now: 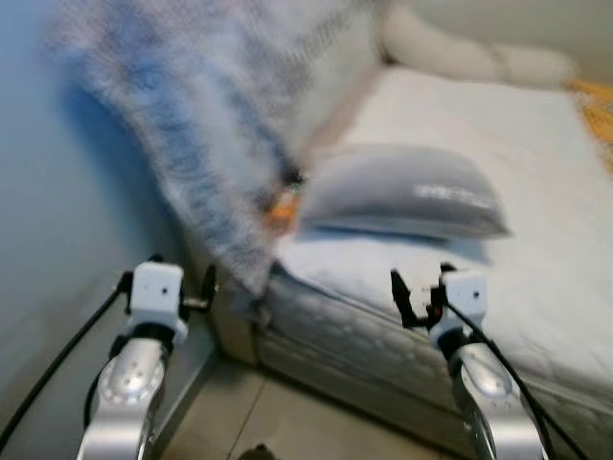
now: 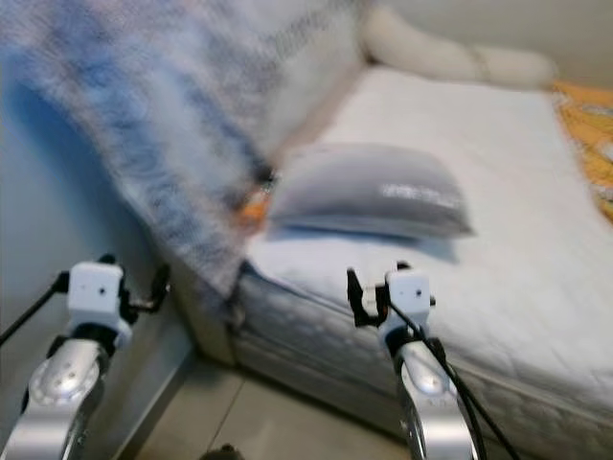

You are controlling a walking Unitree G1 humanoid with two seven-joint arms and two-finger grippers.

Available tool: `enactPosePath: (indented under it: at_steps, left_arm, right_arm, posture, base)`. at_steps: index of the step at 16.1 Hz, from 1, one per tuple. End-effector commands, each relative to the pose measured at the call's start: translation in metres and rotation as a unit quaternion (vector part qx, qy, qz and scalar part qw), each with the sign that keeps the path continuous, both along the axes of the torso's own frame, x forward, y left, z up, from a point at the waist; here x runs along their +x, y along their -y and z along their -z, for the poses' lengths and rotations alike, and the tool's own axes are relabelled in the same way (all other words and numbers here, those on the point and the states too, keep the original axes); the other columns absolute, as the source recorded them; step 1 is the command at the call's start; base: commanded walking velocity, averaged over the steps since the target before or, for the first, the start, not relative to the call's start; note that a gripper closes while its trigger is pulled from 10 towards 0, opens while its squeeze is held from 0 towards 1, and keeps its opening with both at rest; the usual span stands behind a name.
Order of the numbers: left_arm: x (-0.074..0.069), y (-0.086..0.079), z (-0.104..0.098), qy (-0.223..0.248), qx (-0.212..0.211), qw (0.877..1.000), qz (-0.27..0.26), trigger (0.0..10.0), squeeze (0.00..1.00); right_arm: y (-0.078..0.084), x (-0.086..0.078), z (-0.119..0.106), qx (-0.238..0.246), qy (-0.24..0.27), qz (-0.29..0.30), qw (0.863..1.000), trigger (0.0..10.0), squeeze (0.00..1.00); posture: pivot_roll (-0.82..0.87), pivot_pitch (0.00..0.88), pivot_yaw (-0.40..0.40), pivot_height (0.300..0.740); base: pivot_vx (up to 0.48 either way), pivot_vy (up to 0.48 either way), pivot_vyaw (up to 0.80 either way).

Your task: Clean up the room

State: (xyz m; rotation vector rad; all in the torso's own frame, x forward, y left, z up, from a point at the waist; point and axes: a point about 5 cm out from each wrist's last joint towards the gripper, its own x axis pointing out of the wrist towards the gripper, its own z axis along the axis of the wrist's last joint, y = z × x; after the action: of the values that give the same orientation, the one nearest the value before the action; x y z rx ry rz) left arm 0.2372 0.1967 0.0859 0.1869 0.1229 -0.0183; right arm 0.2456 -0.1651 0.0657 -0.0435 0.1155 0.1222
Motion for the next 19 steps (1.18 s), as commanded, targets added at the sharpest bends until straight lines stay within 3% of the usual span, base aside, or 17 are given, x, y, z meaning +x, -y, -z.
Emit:
enactPosePath:
  at_steps: [1,4,8,15,19]
  left_arm:
    - [0.002,0.009,-0.003,0.004,-0.011,1.000,0.013,10.0,0.00]
    - [0.005,0.012,-0.006,0.009,0.011,1.000,0.027,10.0,0.00]
    - [0.008,0.017,-0.009,0.014,-0.001,0.999,0.045,10.0,0.00]
    - [0.007,0.020,-0.009,0.014,-0.006,0.999,0.052,10.0,0.00]
    - [0.006,0.018,-0.008,0.011,-0.005,0.999,0.052,10.0,0.00]
  right_arm:
    - [0.010,-0.002,0.000,0.004,-0.001,0.022,1.000,10.0,0.00]
    - [0.011,0.000,-0.002,0.014,0.000,0.026,1.000,10.0,0.00]
    - [0.008,0.003,-0.006,0.020,0.006,0.022,1.000,10.0,0.00]
    - [0.006,0.008,-0.011,0.025,0.011,0.016,1.000,10.0,0.00]
    - [0.002,0.009,-0.013,0.013,0.018,0.001,1.000,10.0,0.00]
  posture:
    - [0.02,0.000,0.041,0.740]
    - [0.02,0.000,0.040,0.740]
    - [0.02,0.000,0.041,0.740]
    - [0.02,0.000,0.033,0.740]
    - [0.02,0.000,0.034,0.740]
  base:
    - [0.000,0.000,0.00]
    - [0.000,0.000,0.00]
    - [0.064,0.000,0.00]
    - [0.282,0.000,-0.76]
    - [0.296,0.000,0.00]
